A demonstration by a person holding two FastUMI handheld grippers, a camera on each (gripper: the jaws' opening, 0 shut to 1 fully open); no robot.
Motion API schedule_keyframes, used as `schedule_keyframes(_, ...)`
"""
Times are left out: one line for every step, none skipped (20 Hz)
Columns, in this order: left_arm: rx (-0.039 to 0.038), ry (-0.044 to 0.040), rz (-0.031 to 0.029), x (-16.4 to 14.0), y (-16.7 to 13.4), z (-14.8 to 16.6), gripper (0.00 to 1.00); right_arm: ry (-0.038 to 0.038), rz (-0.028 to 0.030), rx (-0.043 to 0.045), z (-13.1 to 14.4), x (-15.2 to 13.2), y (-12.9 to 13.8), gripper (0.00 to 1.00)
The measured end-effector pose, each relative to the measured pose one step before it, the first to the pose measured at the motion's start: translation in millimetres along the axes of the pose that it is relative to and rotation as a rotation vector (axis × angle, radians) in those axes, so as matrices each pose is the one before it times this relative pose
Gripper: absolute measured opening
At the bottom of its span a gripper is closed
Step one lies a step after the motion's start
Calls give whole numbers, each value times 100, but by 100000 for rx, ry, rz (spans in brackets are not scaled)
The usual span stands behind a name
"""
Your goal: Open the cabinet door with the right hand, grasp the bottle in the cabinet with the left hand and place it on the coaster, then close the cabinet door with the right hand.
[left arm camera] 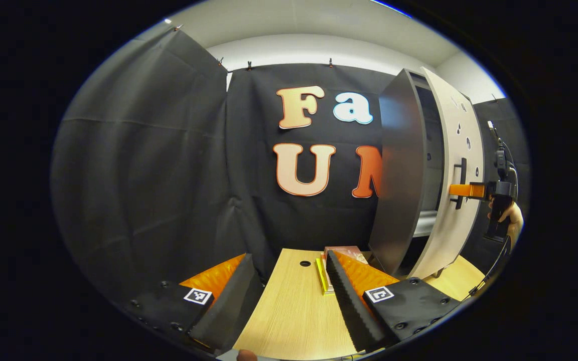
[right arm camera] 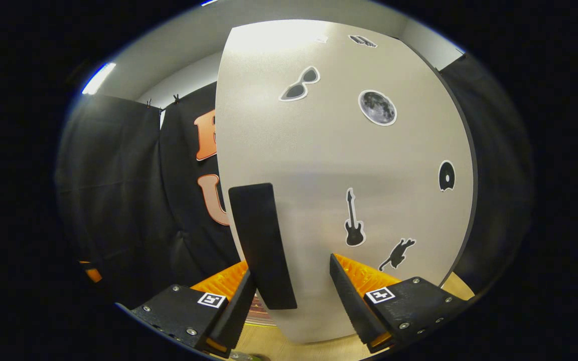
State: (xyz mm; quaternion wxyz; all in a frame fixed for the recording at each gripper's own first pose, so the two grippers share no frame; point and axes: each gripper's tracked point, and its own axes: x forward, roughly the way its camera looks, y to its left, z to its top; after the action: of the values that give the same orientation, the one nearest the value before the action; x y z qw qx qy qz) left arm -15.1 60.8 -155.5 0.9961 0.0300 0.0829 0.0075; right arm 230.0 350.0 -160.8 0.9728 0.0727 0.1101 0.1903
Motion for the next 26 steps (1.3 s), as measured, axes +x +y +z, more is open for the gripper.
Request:
schedule_keyframes(28,59,509,82,249,22,96,-275,-1079,-651,36,38,-70,86)
schedule_keyframes(-181,136,260,48,234,85,95,-186,-1009,-931,-20,46,-46,87)
schedule_keyframes(-359,-127,-11,91,127,139,95,-70,-956,-977,5,32,-12,87)
schedule_keyframes(-326,145,80,57,126,15,95,-67,-1012,-890,-25,-23,-72,88)
schedule_keyframes(-197,66,98,154,158,30,95,-264,-1001,-730,-23,108,-46,88)
schedule_keyframes(-39,46,335,86,278,29,95,-169,-937,-599,7,74,-58,88)
schedule_keyframes(0,191,393,73,258,-17,96,-151,-898,-481,56,198,-33,88)
schedule_keyframes(-85,251,278,70,165,62,96,-79,-876,-404,-3,130,-27,88)
schedule_keyframes(-102,285,96,-45,187,-144,96,-183,-820,-264,-89,2,-8,88)
schedule_keyframes(-7,369,211,154,187,-121,95,-190,-874,-280,-46,102,-59,88)
schedule_keyframes(110,217,303,39,248,-3,95,-196,-956,-468,-34,104,-11,88)
schedule_keyframes(197,225,357,144,201,-52,94,-141,-1025,-608,-105,136,-53,89)
schedule_keyframes(61,112,382,69,256,32,95,3,-921,-780,-22,-18,10,89)
schedule_keyframes(-25,200,222,-48,139,55,95,44,-800,-808,-78,104,28,89)
schedule_keyframes(-144,141,275,121,194,106,95,75,-730,-679,-61,122,-36,89)
schedule_keyframes(-137,167,217,115,196,-45,96,35,-531,-378,-43,116,-63,89)
schedule_keyframes(18,117,278,153,242,111,94,26,-416,-78,-38,83,4,89)
schedule_keyframes(194,143,331,93,159,194,96,118,-341,-3,4,34,-44,89)
schedule_keyframes(511,75,262,160,172,213,95,157,-301,-5,12,62,-9,89)
schedule_keyframes(588,17,182,118,123,83,95,220,-411,-16,9,132,-69,89)
schedule_keyframes(574,-534,251,93,183,495,96,312,-527,-141,-29,25,-4,89)
schedule_keyframes(419,-506,364,104,170,446,96,-93,-378,-455,63,118,-35,89)
schedule_keyframes(307,-788,326,179,188,597,96,311,-190,-362,-49,59,-1,89)
schedule_keyframes(325,-742,73,208,1,607,95,481,-22,67,47,33,-15,89)
schedule_keyframes(377,-682,157,134,53,612,95,1142,169,389,-8,-67,0,89)
schedule_keyframes(605,-816,81,284,13,620,95,126,365,315,404,-205,-50,89)
